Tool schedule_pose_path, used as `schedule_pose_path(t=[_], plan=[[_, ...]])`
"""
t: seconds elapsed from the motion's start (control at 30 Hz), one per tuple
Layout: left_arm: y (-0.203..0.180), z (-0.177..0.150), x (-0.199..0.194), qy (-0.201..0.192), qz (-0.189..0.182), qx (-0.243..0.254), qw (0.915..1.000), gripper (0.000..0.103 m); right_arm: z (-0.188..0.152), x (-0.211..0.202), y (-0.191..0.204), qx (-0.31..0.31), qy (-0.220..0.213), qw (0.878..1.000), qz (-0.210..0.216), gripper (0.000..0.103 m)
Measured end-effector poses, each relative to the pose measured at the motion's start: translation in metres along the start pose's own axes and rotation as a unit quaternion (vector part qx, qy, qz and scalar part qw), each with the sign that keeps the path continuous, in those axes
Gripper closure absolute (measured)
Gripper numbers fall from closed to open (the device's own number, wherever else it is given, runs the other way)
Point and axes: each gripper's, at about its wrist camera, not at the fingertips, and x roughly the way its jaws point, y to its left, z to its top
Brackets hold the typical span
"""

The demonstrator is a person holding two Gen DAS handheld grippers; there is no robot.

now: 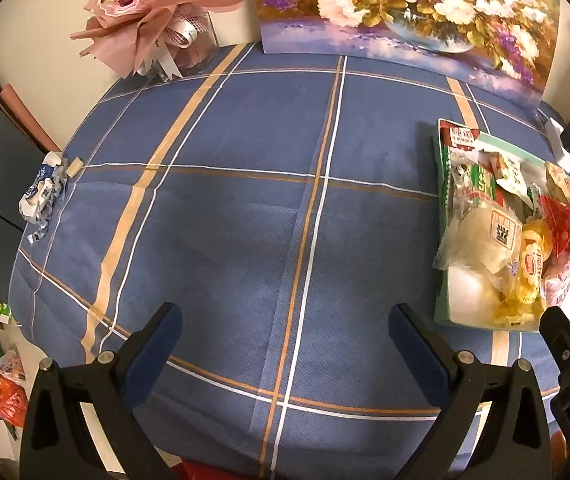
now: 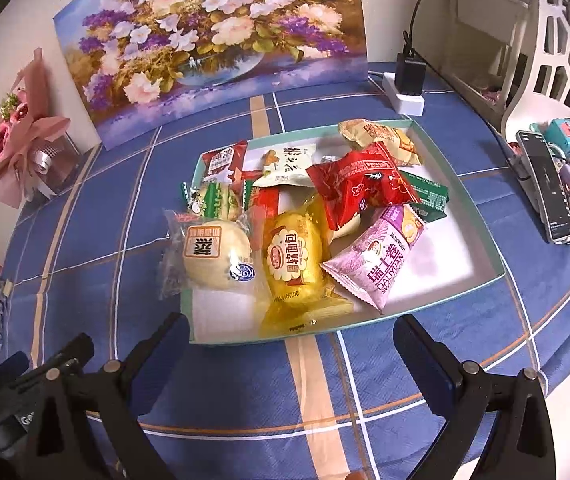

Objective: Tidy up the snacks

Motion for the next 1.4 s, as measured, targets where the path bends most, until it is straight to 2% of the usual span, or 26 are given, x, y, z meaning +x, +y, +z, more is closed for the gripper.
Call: schedule_pose_path(t=[0.3, 1.4], plan=[[0.005, 0.004, -0.007, -0.017, 0.002, -0.006, 0.9998, 0.001, 0.001, 0.000, 0.004, -0.004, -0.001, 1.000, -0.002, 0.000], [0.025, 0.012, -0.001, -0.006, 0.006, -0.052, 0.9986, 0.001, -0.001, 0.009, 0.017, -0.033, 0.013, 0.999, -0.016, 0.000]])
